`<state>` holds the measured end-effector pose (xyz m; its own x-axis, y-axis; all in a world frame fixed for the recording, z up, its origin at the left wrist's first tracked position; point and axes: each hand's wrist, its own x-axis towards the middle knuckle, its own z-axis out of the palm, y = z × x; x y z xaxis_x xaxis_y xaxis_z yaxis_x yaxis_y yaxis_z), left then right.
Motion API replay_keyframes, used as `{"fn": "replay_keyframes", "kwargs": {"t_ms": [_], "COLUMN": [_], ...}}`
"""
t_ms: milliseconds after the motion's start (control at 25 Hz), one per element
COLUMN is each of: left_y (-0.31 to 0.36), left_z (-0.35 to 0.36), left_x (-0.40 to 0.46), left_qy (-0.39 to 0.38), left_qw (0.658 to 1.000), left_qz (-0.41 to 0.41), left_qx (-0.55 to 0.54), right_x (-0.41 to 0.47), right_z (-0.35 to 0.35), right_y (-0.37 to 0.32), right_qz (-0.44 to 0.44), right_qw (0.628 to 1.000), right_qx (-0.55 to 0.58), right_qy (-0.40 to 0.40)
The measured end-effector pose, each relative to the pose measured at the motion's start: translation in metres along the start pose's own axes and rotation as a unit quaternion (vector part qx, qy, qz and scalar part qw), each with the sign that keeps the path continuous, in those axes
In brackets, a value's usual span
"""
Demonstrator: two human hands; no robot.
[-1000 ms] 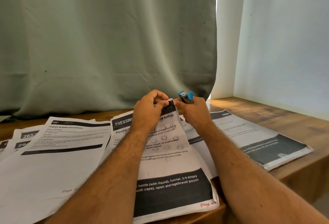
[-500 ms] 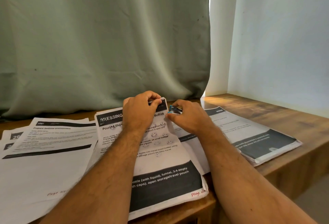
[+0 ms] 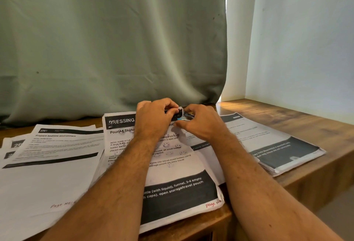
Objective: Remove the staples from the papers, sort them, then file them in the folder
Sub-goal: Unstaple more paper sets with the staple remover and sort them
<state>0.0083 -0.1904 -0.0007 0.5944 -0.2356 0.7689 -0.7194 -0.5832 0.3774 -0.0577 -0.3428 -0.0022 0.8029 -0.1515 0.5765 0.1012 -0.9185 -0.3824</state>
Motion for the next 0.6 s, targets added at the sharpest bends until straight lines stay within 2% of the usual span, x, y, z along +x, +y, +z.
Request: {"fn": "replay_keyframes", "kwargs": {"t_ms": [360, 600], "left_y": [0.0006, -0.0051], "left_z": [0.0055, 0.0096], "left_x": [0.0003, 0.0014], "left_qy": [-0.014, -0.057], "left_qw": [0.999, 0.998], "left_qz": [0.023, 0.017], "left_qx": [-0.019, -0.037], "right_x": [0.0008, 0.0006], "right_z": [0.0001, -0.0003], "right_y": [-0.0002, 0.0002], "right_qz": [-0.025, -0.014], "right_qw": [0.999, 0.999], "right_qx": [-0.003, -0.01], "right_qy": [0.046, 0.038]}}
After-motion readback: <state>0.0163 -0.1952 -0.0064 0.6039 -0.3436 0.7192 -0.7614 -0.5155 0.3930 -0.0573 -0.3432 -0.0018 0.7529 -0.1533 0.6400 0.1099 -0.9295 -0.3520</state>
